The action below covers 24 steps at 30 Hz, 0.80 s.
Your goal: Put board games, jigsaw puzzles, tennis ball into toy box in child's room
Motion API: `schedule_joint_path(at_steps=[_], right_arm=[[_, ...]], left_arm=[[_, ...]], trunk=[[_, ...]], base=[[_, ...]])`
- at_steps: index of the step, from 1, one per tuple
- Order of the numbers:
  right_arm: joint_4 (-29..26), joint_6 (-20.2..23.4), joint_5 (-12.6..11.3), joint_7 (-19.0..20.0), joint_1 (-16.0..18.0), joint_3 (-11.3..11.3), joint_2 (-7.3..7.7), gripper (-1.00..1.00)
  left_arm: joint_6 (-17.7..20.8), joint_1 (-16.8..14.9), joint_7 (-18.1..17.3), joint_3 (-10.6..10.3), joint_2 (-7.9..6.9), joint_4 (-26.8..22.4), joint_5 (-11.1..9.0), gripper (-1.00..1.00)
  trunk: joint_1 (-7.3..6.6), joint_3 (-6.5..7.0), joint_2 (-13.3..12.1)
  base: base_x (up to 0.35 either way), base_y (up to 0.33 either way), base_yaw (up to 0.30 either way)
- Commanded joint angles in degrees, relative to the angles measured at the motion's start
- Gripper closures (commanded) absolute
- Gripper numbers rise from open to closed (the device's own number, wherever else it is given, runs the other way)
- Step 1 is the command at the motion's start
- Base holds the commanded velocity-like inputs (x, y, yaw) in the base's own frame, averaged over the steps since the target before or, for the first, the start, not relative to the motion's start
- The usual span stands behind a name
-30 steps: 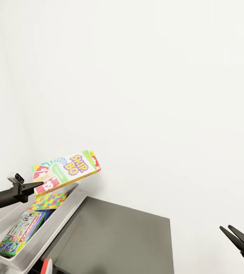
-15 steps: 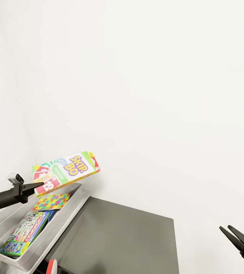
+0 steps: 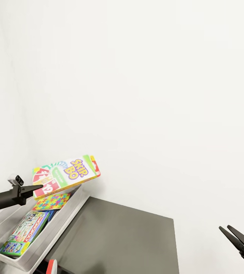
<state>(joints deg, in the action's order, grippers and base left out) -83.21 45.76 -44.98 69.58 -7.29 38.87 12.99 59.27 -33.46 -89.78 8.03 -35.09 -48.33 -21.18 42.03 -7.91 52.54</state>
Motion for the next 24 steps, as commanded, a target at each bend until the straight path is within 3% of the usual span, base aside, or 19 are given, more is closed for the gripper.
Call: schedule_joint_path(at_steps=[1,17,24], right_arm=[[-0.02,0.39,-0.3,-0.06,0.0,-0.02,0.02,-1.0],[-0.02,0.38,-0.21,-0.06,0.0,0.05,-0.03,-1.0],[-0.02,0.27,-0.2,-0.06,0.0,0.05,-0.1,-1.0]], left_arm=[[0.58,-0.03,-0.22,-0.03,-0.07,-0.01,0.0,1.0],[0.15,-0.03,1.01,0.16,0.29,0.08,-0.1,1.0],[0.08,-0.03,4.22,3.92,0.56,0.08,-0.05,1.0]], trunk=[[0.01,-0.07,0.06],[0.01,-0.07,0.06],[0.01,-0.07,0.06]], base=[[0.0,0.0,0.0],[0.0,0.0,0.0],[0.0,0.0,0.0]])
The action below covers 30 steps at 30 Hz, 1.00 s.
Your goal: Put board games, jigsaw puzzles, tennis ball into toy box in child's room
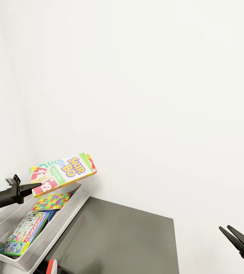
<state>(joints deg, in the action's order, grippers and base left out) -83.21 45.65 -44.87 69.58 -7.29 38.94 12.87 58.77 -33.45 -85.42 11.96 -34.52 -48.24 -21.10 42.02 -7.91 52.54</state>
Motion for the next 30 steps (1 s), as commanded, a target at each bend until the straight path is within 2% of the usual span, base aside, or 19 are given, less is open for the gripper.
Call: schedule_joint_path(at_steps=[1,4,7,18,30], right_arm=[[-0.03,0.37,-0.29,-0.06,0.0,-0.01,0.01,-1.0],[-0.03,0.34,-0.3,-0.06,0.0,-0.02,-0.02,-1.0],[-0.03,0.33,-0.27,-0.06,0.0,-0.01,-0.03,-1.0],[-0.03,0.32,-0.29,-0.01,0.0,0.0,-0.03,-1.0],[-0.03,0.32,-0.24,-0.04,0.0,0.0,-0.03,-1.0]], left_arm=[[0.57,-0.03,0.36,0.22,0.0,-0.01,-0.13,1.0],[0.56,-0.03,3.1,0.92,0.08,-0.01,-0.19,1.0],[0.56,-0.03,4.8,1.29,0.12,-0.01,-0.24,1.0],[0.47,-0.03,10.67,4.68,0.32,-0.01,-0.32,1.0],[0.47,-0.03,18.1,11.02,0.5,2.32,-0.43,1.0]], trunk=[[0.01,-0.07,0.06],[0.01,-0.07,0.06],[0.01,-0.07,0.06],[0.01,-0.07,0.06],[0.01,-0.07,0.06]], base=[[0.0,0.0,0.0],[0.0,0.0,0.0],[0.0,0.0,0.0],[0.0,0.0,0.0],[0.0,0.0,0.0]])
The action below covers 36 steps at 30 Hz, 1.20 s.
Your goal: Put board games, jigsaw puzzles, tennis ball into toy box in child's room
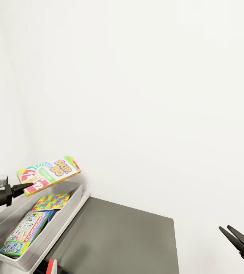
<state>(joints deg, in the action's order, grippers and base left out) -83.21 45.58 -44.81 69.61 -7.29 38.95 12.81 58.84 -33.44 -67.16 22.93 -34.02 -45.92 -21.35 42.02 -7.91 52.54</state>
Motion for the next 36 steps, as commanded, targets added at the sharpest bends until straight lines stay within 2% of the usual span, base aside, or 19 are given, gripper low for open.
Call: schedule_joint_path(at_steps=[1,8,11,13,18,32,36], right_arm=[[-0.03,0.39,-0.3,-0.07,0.0,-0.01,0.02,-1.0],[-0.03,0.39,-0.22,-0.08,0.0,-0.01,0.02,-1.0],[-0.03,0.39,-0.2,-0.08,0.0,-0.01,0.02,-1.0],[-0.03,0.39,-0.2,-0.08,0.0,-0.01,0.02,-1.0],[-0.03,0.39,-0.19,-0.08,0.0,-0.01,-0.01,-1.0],[-0.03,0.39,-0.19,-0.08,0.0,-0.01,0.02,-1.0],[-0.03,0.39,-0.19,-0.08,0.0,-0.01,0.02,-1.0]], left_arm=[[0.4,-0.05,0.29,0.31,0.0,0.07,-0.19,1.0],[0.4,-0.05,5.62,1.57,0.37,0.41,-0.26,1.0],[0.4,-0.05,8.78,3.75,1.11,0.46,-0.23,1.0],[0.4,-0.09,12.02,6.26,1.9,0.48,-0.22,1.0],[0.47,-0.13,16.87,8.96,2.67,0.48,-0.31,1.0],[0.57,-0.21,22.35,9.95,3.42,0.52,-0.35,1.0],[0.63,-0.27,24.63,11.38,3.61,0.68,-0.36,1.0]], trunk=[[0.01,-0.07,0.06],[0.01,-0.07,0.06],[0.01,-0.07,0.06],[0.01,-0.07,0.06],[0.01,-0.07,0.06],[0.01,-0.07,0.06],[0.01,-0.07,0.06]], base=[[0.0,0.0,0.0],[0.0,0.0,0.0],[0.0,0.0,0.0],[0.0,0.0,0.0],[0.0,0.0,0.0],[0.0,0.0,0.0],[0.0,0.0,0.0]])
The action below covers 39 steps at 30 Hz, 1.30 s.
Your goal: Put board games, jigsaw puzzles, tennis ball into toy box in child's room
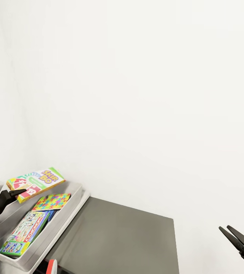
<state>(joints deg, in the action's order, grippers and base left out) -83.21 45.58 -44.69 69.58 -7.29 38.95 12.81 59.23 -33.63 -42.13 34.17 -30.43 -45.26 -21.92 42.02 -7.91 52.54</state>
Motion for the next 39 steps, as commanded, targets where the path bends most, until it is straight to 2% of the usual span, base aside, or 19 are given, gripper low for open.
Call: schedule_joint_path(at_steps=[1,5,11,24,32,39], right_arm=[[-0.03,0.39,-0.31,-0.06,0.0,-0.01,0.02,-1.0],[-0.03,0.39,-0.31,-0.05,0.0,-0.01,0.02,-1.0],[-0.03,0.39,-0.35,0.01,0.0,-0.01,0.08,-1.0],[-0.03,0.39,-0.35,0.03,0.0,-0.01,0.11,-1.0],[-0.03,0.39,-0.33,0.03,0.0,-0.01,0.11,-1.0],[-0.03,0.39,-0.31,0.03,0.0,-0.01,0.11,-1.0]], left_arm=[[0.25,-0.07,0.2,0.78,0.05,0.06,0.22,1.0],[0.27,-0.22,2.73,2.01,0.09,1.5,0.22,1.0],[0.27,-0.35,5.66,2.47,0.1,4.35,0.15,1.0],[0.35,-0.38,8.22,2.7,0.11,5.6,0.21,1.0],[0.36,-0.38,11.73,5.1,0.2,5.77,0.16,1.0],[0.28,-0.38,13.31,6.16,0.41,5.79,0.13,1.0]], trunk=[[0.01,-0.07,0.06],[0.01,-0.07,0.06],[0.01,-0.07,0.06],[0.01,-0.07,0.06],[0.01,-0.07,0.06],[0.01,-0.07,0.06]], base=[[0.0,0.0,0.0],[0.0,0.0,0.0],[0.0,0.0,0.0],[0.0,0.0,0.0],[0.0,0.0,0.0],[0.0,0.0,0.0]])
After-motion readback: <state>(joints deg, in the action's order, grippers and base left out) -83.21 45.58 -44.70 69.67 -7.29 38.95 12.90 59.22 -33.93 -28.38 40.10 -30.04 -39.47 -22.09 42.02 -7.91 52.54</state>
